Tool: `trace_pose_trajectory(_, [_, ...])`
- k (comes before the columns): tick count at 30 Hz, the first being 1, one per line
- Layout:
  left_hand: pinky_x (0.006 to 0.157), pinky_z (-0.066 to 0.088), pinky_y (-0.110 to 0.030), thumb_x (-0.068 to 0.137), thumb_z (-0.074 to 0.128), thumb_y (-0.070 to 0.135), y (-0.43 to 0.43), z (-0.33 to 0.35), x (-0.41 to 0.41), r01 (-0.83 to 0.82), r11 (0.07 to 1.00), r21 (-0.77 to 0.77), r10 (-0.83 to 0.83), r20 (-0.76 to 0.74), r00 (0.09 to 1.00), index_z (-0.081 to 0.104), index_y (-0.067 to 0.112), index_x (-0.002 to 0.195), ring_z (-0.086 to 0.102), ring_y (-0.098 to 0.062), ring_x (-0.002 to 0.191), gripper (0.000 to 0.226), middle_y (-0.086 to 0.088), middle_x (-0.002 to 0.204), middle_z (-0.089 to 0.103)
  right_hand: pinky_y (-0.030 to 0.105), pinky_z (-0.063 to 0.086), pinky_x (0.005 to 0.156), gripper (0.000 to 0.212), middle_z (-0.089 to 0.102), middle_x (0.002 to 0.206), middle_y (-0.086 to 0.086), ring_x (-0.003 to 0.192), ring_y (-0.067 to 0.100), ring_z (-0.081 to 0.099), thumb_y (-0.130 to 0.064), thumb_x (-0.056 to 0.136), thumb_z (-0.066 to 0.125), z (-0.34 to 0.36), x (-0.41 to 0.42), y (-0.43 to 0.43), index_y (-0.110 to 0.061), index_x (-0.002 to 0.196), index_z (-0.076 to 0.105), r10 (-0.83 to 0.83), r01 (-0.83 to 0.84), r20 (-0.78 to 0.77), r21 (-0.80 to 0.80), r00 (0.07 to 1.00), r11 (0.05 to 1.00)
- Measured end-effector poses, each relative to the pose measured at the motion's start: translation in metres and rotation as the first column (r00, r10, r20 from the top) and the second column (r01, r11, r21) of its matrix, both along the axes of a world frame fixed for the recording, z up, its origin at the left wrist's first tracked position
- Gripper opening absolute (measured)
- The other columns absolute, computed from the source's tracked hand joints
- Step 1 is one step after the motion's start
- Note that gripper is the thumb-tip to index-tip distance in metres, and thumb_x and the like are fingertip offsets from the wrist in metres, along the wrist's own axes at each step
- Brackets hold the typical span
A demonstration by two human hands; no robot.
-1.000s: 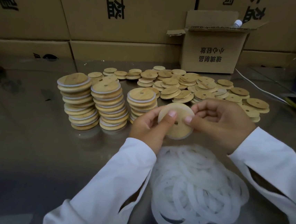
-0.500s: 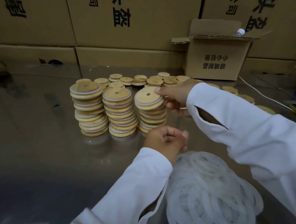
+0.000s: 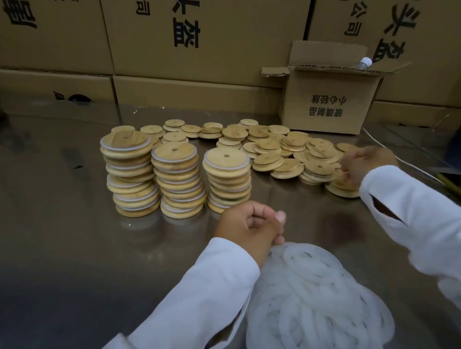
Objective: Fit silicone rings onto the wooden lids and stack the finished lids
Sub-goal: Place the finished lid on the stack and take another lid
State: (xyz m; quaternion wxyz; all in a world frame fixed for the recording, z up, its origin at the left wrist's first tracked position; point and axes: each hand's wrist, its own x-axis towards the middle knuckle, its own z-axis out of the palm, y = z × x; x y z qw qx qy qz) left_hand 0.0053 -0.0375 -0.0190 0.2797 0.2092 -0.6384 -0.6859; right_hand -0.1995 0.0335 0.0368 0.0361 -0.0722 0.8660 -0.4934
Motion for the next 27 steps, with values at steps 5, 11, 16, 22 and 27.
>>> trace_pose_trajectory(5, [0.054,0.049,-0.019,0.085,0.061,0.008,0.002,0.000,-0.001,-0.007,1.000,-0.023,0.007,0.008,1.000,0.057,0.010,0.069,0.059,-0.005,0.046,0.017,0.001,0.056,0.060,0.029,0.039,0.082,0.032,0.059,0.115,0.003,0.105,0.024,0.054,-0.027,0.078,0.067,-0.037,-0.012,0.023,-0.023,0.109,0.060,0.035,0.040,-0.356,0.202,0.934,0.978])
trace_pose_trajectory(11, [0.048,0.049,-0.016,0.085,0.059,0.005,0.000,-0.001,-0.002,-0.010,1.000,0.016,0.010,-0.004,1.000,0.057,0.007,0.068,0.059,-0.007,0.045,0.017,0.003,0.048,0.060,0.042,0.030,0.104,0.048,0.054,0.128,0.005,0.125,0.028,0.039,-0.045,0.075,0.066,-0.045,-0.019,0.005,-0.031,0.120,0.055,0.168,-0.009,-0.369,0.396,0.914,0.918])
trace_pose_trajectory(16, [0.047,0.048,-0.016,0.086,0.058,0.005,-0.001,-0.005,-0.004,-0.026,1.000,0.009,0.026,-0.004,1.000,0.060,0.007,0.070,0.059,-0.009,0.045,0.016,0.002,0.049,0.061,0.051,0.020,0.110,0.050,0.052,0.128,0.006,0.128,0.028,0.034,-0.050,0.078,0.061,-0.046,-0.025,-0.024,-0.030,0.124,0.050,0.203,-0.052,-0.265,0.484,0.943,0.874])
trace_pose_trajectory(22, [0.049,0.050,-0.018,0.087,0.057,0.008,-0.004,-0.006,-0.006,-0.020,1.000,-0.007,0.020,-0.001,1.000,0.060,0.008,0.073,0.059,-0.009,0.047,0.015,0.001,0.050,0.062,0.049,0.014,0.112,0.050,0.055,0.121,0.003,0.127,0.025,0.035,-0.047,0.072,0.068,-0.047,-0.024,-0.028,-0.031,0.117,0.051,0.142,-0.004,-0.312,0.403,0.939,0.915])
trace_pose_trajectory(27, [0.049,0.051,-0.021,0.088,0.057,0.012,-0.005,-0.005,-0.007,-0.050,0.999,0.008,0.050,-0.030,0.998,0.060,0.011,0.077,0.060,-0.011,0.048,0.011,0.002,0.052,0.063,0.041,0.033,0.102,0.054,0.056,0.121,-0.004,0.120,0.023,0.043,-0.038,0.069,0.071,-0.032,0.010,-0.007,-0.030,0.118,0.051,0.196,-0.106,-0.499,0.203,0.844,0.974])
